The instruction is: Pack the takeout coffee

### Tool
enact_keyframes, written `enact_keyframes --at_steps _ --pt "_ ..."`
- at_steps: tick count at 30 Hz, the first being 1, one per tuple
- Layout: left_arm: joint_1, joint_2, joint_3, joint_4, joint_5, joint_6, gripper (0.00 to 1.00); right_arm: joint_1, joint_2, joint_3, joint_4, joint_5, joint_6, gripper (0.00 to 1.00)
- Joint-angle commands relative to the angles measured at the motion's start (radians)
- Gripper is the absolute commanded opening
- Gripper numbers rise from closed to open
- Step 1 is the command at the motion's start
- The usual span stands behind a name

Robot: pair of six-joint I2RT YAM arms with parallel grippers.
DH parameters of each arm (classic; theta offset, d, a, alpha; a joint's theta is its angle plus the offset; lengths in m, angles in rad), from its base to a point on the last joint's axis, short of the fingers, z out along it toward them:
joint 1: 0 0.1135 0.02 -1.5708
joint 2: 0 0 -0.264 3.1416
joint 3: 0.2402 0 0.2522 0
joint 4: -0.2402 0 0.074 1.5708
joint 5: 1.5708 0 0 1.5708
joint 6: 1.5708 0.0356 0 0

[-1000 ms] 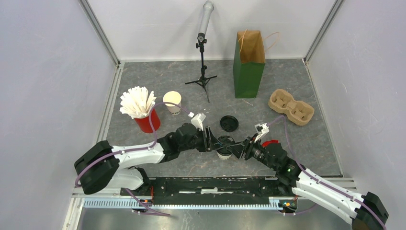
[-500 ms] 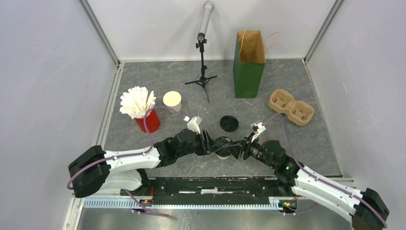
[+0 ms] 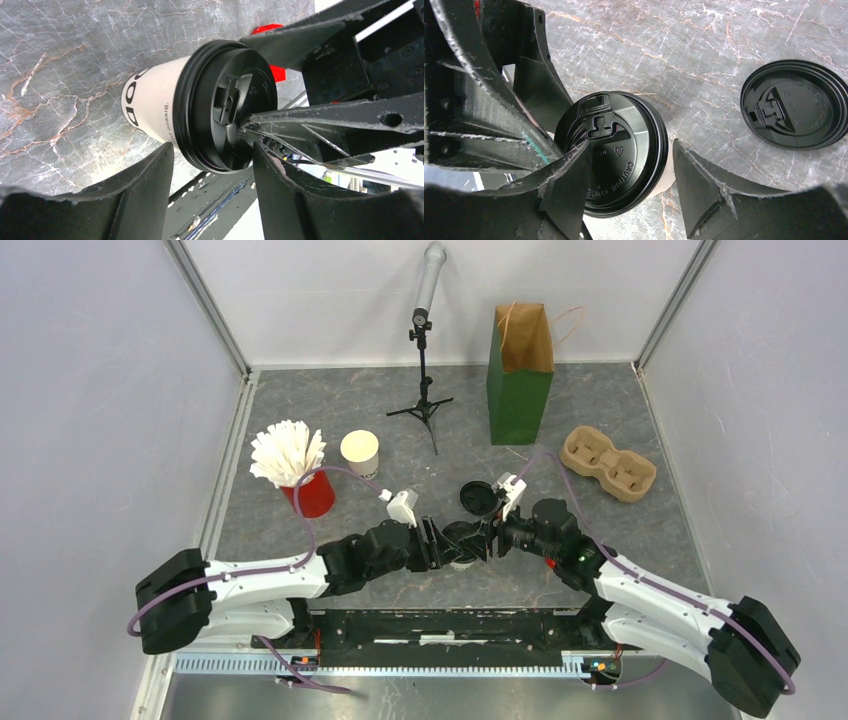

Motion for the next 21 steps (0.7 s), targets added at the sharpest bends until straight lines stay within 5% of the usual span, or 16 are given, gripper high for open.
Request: enact_keyframes --at_steps 1,14,21 --pt "-0.022 -0.031 0.039 -0.045 -0.005 0.006 0.67 -0.043 0.081 0.035 -0.149 -0.114 -0.151 0.67" --pt "-0.001 -0.173 0.167 -0.37 -0.198 0.18 0.75 -0.111 0.011 0.175 -0.328 -0.089 -0.024 0.88" --pt "0.1 -0.142 0.236 -0.38 -0.074 0.333 0.74 -0.111 -0.086 0.144 -0.297 -0.134 0.081 0.92"
